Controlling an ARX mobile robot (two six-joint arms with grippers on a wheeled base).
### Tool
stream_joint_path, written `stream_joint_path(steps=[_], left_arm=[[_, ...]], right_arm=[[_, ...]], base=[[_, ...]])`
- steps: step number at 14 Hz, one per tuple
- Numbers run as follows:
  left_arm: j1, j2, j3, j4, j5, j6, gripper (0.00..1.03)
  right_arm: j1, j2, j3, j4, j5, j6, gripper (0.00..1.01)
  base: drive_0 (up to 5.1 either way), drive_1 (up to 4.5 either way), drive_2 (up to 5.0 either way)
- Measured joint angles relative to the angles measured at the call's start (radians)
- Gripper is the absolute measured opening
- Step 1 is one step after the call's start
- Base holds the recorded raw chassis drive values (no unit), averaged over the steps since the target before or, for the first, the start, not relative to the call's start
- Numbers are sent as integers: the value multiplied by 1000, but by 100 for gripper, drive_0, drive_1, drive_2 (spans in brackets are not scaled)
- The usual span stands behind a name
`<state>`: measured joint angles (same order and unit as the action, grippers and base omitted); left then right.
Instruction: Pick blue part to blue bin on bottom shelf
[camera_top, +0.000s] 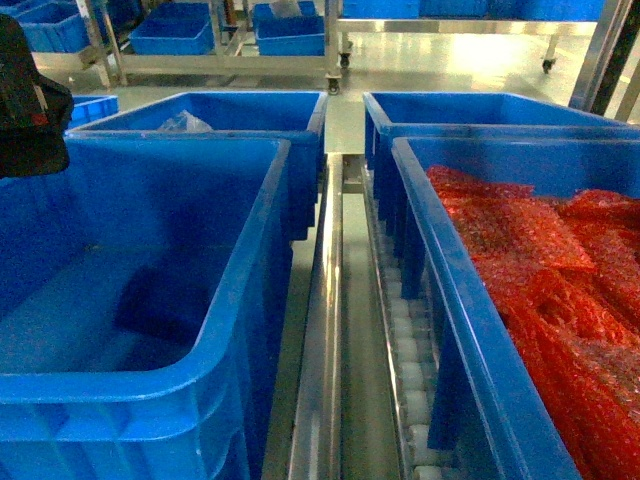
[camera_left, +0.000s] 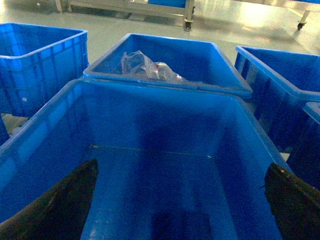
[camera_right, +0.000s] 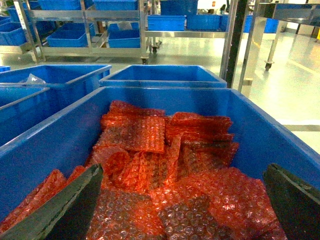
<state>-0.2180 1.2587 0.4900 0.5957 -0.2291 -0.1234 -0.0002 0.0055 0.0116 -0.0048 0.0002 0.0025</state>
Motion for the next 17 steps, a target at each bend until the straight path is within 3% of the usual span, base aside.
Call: stream_joint_path(steps=[3, 4, 5, 6, 10, 16, 17], left_arm=[[0, 1, 0, 1, 0, -2, 98], [2, 10, -11, 66, 7, 11, 95], [20, 5, -64, 216, 35, 57, 83], [40, -39, -135, 262, 51, 82, 70], [105, -213, -291, 241, 116, 106, 18], [137, -330, -359, 191, 145, 106, 2], [177, -374, -378, 164, 203, 107, 2]], right_arm=[[0, 0, 0, 0, 0, 0, 98], [0, 0, 0, 0, 0, 0, 98], [0, 0, 0, 0, 0, 0, 98], [0, 0, 0, -1, 0, 0, 98], [0, 0, 0, 0, 0, 0, 98], [0, 0, 0, 0, 0, 0, 98], [0, 0, 0, 0, 0, 0, 98]], base=[[0, 0, 0], [0, 0, 0], [0, 0, 0], [0, 0, 0], [0, 0, 0], [0, 0, 0], [0, 0, 0]])
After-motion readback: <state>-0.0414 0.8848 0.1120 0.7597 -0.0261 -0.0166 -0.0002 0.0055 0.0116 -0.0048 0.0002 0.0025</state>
